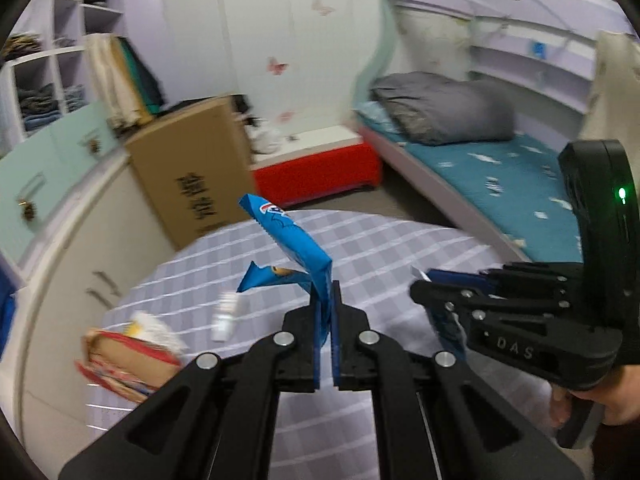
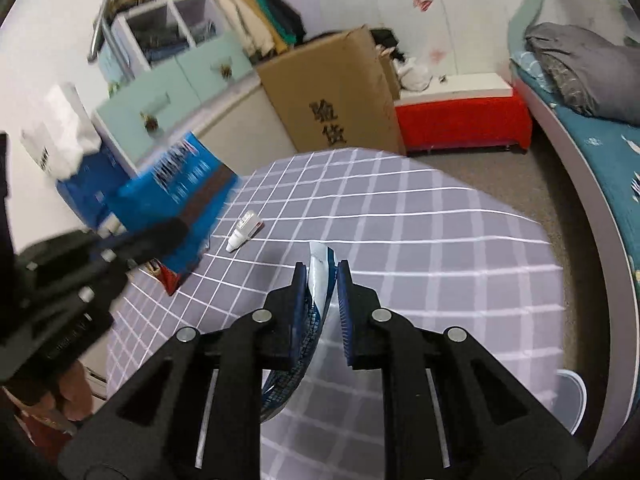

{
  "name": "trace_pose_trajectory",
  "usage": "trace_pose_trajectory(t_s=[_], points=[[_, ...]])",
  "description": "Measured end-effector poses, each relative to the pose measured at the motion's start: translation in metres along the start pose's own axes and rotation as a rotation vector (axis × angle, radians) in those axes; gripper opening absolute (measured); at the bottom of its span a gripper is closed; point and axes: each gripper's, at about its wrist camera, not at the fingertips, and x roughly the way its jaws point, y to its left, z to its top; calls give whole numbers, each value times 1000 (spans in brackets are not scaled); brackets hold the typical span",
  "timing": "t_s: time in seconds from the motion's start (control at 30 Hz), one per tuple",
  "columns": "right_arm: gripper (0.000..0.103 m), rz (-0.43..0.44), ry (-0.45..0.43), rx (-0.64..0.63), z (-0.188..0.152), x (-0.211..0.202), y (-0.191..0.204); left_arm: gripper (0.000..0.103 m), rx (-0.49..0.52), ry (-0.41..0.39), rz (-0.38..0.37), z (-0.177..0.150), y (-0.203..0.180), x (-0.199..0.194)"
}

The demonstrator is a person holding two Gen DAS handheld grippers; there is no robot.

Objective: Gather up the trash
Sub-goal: 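Carry the snack bag and tube over the bucket, then open both grippers over the bucket to drop bag and tube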

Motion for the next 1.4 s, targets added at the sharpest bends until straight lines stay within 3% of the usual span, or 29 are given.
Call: trace_pose_trajectory(t_s=[0.27,0.53,0.7,0.87,1.07,1.2,1.33,1.4], points=[[16,-33,-126,140,-42,-102,-93,4,67,25,-205,0,-123,0],[16,-204,-195,303,-114,-171,-197,4,159,108,-404,-14,-257,32],[16,-290,-153,408,-159,-171,-260,4,198,188,-440,-34,-321,73],[16,-379,-110,502,-203,-154,-316,4,197,322,-472,-68,-372,135],[17,-409,-17,661,-242,-115,-372,4,223,463,-459,-107,-408,208],[18,-405,19,718,-263,-104,-387,4,218,538,-452,-129,-412,237],[48,-424,3,728,-270,-110,-390,4,225,586,-451,-143,-416,258],[48,-442,-2,713,-270,-111,-392,4,228,596,-453,-142,-417,263]])
